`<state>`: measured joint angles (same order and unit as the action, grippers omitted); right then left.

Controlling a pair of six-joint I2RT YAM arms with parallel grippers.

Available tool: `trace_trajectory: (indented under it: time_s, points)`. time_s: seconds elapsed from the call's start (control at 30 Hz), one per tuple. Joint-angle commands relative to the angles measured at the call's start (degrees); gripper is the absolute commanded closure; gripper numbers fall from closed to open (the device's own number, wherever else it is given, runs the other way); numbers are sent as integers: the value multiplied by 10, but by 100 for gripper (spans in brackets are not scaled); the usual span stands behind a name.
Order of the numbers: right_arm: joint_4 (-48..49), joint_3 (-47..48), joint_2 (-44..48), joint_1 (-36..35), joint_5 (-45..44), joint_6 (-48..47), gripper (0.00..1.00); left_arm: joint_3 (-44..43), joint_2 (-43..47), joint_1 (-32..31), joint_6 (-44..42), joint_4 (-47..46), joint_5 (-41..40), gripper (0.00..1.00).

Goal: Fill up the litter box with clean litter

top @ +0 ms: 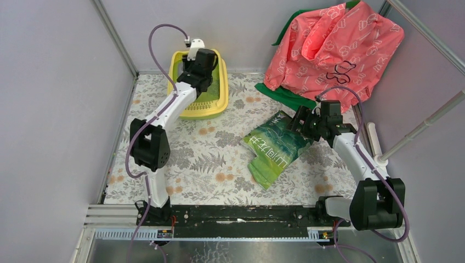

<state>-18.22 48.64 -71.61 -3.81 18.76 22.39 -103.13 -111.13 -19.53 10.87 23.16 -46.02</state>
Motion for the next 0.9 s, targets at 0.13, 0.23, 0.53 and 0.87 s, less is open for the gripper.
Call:
trace_trajectory:
  time_s: [0.13,0.23,0.53,0.87]
  points:
    - [-24,45,24,-4,-10,-9,9,-16,127,-41,83,115,121,100]
    - [-40,63,27,-2,-32,-12,8,90,247,-35,143,118,295,100]
    - [-31,77,19,10,-74,11,6,510,560,9,324,-25,736,100]
    - [-30,95,-11,35,-96,16,6,762,716,9,484,-172,839,100]
